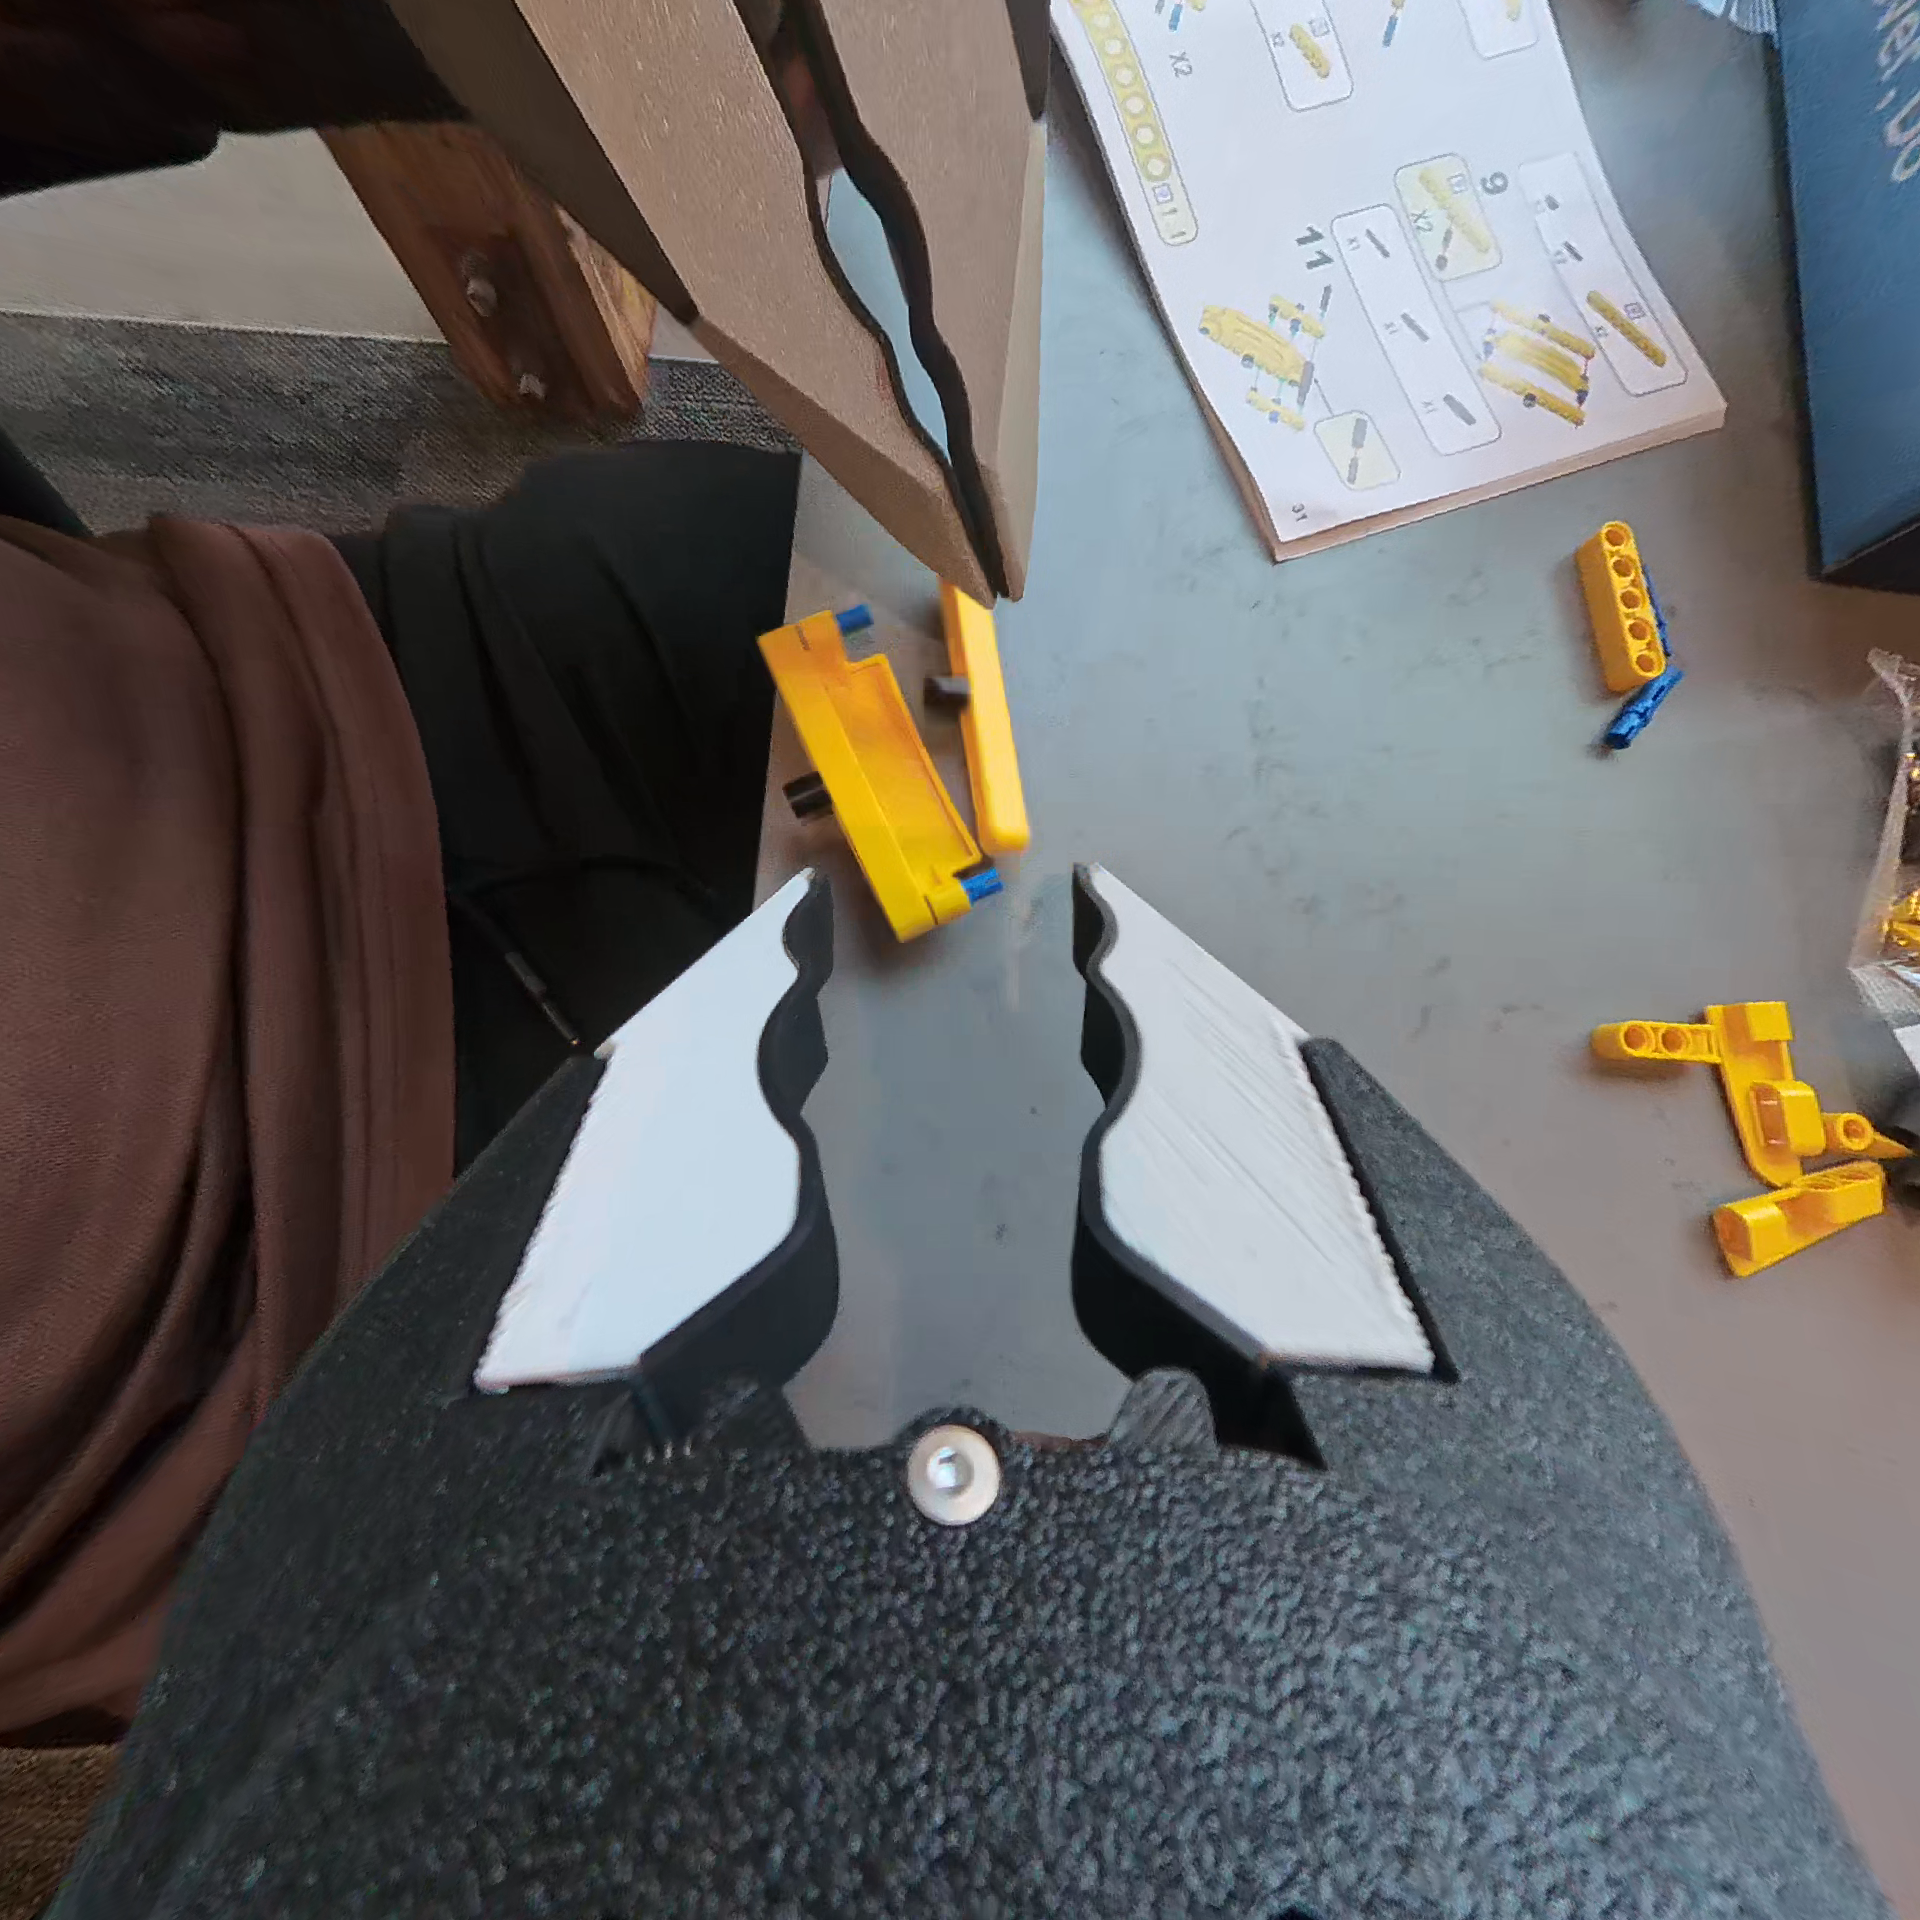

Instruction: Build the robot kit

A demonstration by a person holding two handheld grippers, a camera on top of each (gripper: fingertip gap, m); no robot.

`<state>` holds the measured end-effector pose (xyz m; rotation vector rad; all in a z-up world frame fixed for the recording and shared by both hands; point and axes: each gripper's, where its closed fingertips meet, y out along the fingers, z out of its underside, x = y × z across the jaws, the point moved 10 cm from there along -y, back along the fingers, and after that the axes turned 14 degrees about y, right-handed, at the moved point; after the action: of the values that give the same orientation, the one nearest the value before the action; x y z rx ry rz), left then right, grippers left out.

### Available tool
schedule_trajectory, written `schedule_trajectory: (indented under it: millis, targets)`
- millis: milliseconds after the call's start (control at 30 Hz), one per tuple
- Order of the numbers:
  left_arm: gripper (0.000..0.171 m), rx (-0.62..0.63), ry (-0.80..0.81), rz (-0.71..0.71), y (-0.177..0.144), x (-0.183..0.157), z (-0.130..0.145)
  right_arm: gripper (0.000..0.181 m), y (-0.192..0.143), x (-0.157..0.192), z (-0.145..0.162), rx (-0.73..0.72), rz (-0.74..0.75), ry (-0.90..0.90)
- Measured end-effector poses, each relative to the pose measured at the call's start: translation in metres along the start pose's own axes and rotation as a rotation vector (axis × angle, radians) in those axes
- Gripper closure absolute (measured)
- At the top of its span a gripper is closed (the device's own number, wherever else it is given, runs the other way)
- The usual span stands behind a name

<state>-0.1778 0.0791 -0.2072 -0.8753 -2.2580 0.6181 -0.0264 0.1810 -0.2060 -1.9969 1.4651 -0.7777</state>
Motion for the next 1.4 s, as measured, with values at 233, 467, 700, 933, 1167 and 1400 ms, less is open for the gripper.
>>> schedule_trajectory:
  millis: [233, 467, 700, 933, 1167, 1400]
  targets:
    - [0.171, 0.016, 0.021, -0.015, -0.004, 0.003, 0.008, 0.135, 0.007, -0.003, 0.003, 0.022, 0.054, -0.019]
    - [0.159, -0.013, 0.014, -0.067, -0.042, 0.020, 0.018, 0.135, -0.004, 0.007, -0.006, -0.048, 0.029, -0.078]
    - [0.144, 0.122, -0.092, 0.054, -0.030, 0.017, 0.018, 0.139, 0.006, 0.031, -0.010, 0.008, 0.031, -0.199]
    - [0.146, 0.205, -0.180, 0.099, -0.017, 0.003, 0.009, 0.141, -0.002, 0.023, -0.010, -0.014, 0.048, -0.163]
    - [0.145, 0.298, -0.248, 0.114, -0.005, -0.004, 0.006, 0.142, -0.003, 0.023, -0.009, -0.011, 0.056, -0.167]
    - [0.146, 0.288, -0.248, 0.104, 0.001, -0.003, 0.005, 0.143, -0.003, 0.021, -0.009, -0.006, 0.058, -0.158]
